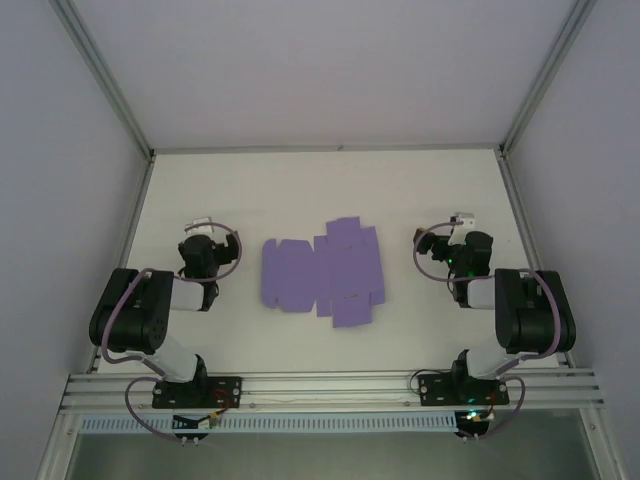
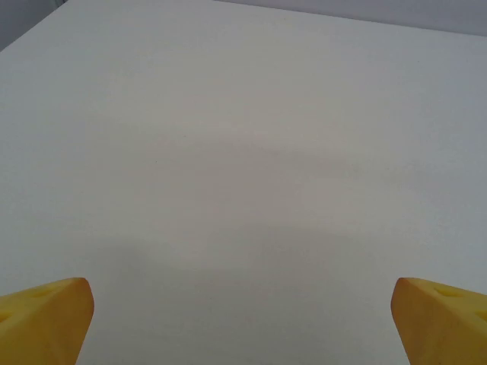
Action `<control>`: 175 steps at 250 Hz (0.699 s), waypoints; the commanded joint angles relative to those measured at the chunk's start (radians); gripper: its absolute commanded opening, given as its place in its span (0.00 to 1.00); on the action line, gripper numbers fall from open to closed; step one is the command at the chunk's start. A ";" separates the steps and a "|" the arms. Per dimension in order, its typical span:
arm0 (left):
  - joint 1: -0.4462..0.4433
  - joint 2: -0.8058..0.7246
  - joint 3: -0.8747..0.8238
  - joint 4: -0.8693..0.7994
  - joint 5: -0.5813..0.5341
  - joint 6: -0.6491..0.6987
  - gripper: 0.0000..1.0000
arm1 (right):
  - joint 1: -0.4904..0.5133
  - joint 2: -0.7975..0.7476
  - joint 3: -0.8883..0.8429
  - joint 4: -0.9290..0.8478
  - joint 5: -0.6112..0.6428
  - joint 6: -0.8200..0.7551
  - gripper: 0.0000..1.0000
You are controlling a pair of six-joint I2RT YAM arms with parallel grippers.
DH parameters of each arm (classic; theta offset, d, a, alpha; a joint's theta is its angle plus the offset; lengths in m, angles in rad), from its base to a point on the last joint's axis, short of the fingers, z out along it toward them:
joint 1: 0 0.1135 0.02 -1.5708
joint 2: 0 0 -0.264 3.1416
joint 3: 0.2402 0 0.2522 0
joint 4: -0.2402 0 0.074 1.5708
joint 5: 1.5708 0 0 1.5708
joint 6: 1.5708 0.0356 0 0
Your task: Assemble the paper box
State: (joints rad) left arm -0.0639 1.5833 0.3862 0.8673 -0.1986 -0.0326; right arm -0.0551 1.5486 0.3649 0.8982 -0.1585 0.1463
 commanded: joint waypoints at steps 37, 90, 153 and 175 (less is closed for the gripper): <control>-0.007 0.003 0.022 0.012 0.013 0.011 1.00 | 0.007 0.002 0.018 0.033 -0.012 0.009 1.00; -0.007 0.004 0.023 0.009 0.012 0.011 1.00 | 0.007 0.003 0.019 0.030 -0.010 0.009 1.00; -0.007 0.003 0.022 0.009 0.013 0.008 1.00 | 0.007 0.002 0.020 0.028 -0.010 0.009 1.00; -0.007 0.004 0.021 0.010 0.014 0.009 1.00 | 0.006 0.001 0.019 0.031 -0.012 0.009 1.00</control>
State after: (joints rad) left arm -0.0639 1.5833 0.3901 0.8669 -0.1982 -0.0326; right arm -0.0544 1.5486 0.3649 0.8982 -0.1585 0.1463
